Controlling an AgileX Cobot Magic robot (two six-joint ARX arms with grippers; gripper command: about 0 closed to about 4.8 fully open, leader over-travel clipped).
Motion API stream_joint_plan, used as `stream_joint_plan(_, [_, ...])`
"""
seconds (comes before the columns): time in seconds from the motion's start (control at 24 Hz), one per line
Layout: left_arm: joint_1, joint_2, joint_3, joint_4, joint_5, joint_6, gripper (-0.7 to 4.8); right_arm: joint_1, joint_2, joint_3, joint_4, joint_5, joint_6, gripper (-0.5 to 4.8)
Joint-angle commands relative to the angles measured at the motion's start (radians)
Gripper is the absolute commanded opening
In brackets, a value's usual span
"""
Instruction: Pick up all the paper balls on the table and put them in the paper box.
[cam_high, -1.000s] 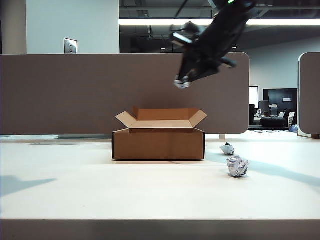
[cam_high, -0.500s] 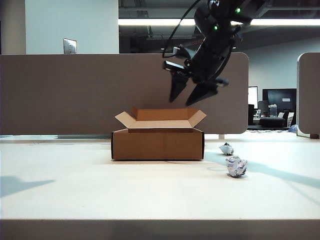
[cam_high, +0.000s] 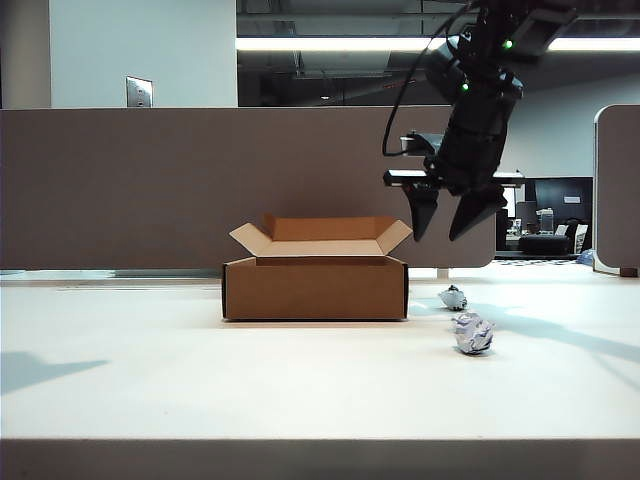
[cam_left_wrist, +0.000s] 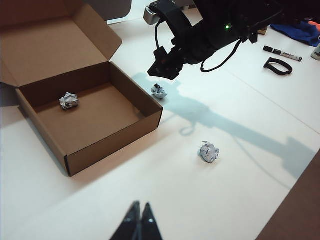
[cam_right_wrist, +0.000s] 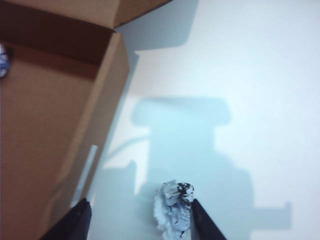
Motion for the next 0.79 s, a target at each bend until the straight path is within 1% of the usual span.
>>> stream_joint_plan(0.04, [0.000,-0.002,0.002,0.007,0.000,0.000,-0.01,-0.010,0.022,0.005,0.003,0.005,-0.002,2.75])
stream_joint_plan(0.42, [0.000,-0.002,0.002,0.006,0.000,-0.001,-0.01,-0.013,0.083,0.005,-0.003,0.006,-0.001,2.73])
stream_joint_plan(0.58, [0.000,-0.002,0.002,0.006,0.001,-0.003,-0.01,-0.014,0.083,0.005,-0.052,0.042,0.029,2.64])
stream_joint_plan(0.79, [0.000,-0.002,0.002,0.006,0.001,-0.003,-0.01,-0.015,0.090,0.005,-0.079,0.039,0.029,2.63])
